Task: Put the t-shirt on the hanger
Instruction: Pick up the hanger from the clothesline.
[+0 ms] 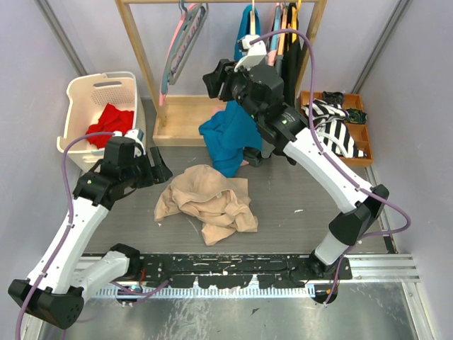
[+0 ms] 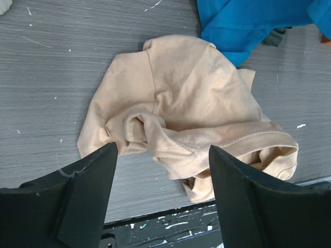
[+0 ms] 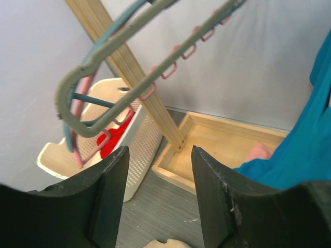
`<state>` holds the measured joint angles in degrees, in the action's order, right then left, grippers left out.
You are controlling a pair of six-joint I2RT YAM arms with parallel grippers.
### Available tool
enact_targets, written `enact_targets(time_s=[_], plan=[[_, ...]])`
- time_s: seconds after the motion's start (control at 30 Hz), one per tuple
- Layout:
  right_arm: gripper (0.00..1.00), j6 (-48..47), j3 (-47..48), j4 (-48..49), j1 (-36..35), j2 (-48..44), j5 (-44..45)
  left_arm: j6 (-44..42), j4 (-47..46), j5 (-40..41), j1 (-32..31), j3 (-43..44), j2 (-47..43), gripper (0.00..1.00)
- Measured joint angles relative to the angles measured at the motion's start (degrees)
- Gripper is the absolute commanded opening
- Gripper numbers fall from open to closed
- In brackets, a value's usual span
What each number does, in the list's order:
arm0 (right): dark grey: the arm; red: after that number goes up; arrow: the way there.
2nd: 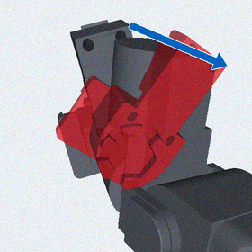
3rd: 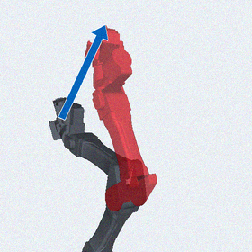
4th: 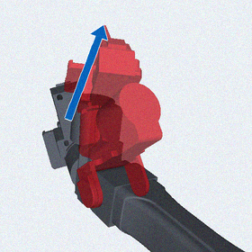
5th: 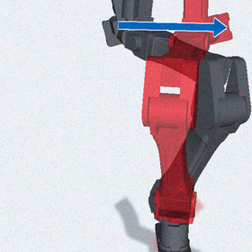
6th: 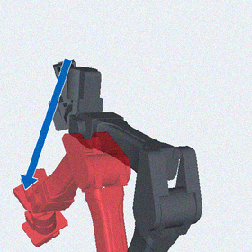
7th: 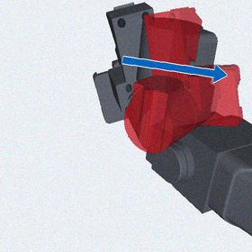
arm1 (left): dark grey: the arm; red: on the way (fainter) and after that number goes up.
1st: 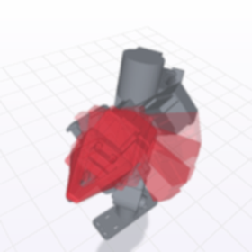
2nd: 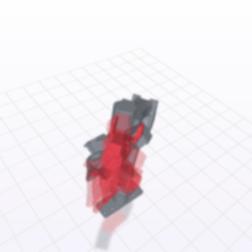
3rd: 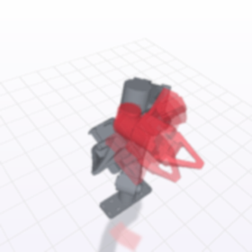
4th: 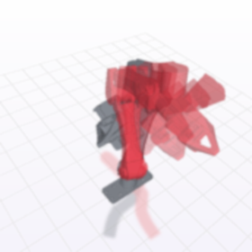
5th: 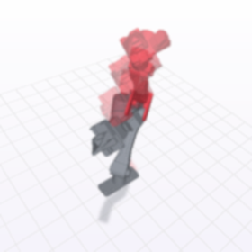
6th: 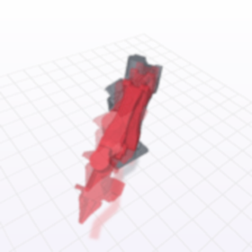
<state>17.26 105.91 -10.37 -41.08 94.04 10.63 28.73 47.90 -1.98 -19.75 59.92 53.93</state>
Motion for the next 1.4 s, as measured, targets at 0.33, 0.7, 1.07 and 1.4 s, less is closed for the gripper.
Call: enact_targets(time_s=[0.33, 0.7, 1.07, 1.4], plan=[[0.65, -0.2, 3.5, 1.4, -1.7, 0.8, -5.5, -0.2, 0.0, 0.2, 0.0, 0.0, 1.2, 0.98], [0.70, 1.1, 11.4, 3.5, -3.5, 6.9, -8.3, -0.2, 0.0, 0.5, 0.0, 0.1, 1.4, 0.98], [0.68, 5.6, 14.0, 7.0, -4.0, 14.6, -11.4, -1.2, 1.2, 1.5, 0.0, 0.6, 1.1, 0.98], [0.64, 5.9, 17.2, 8.2, -5.2, 15.4, -10.8, -1.7, 1.5, 1.7, 0.0, 0.6, 0.7, 0.98]])
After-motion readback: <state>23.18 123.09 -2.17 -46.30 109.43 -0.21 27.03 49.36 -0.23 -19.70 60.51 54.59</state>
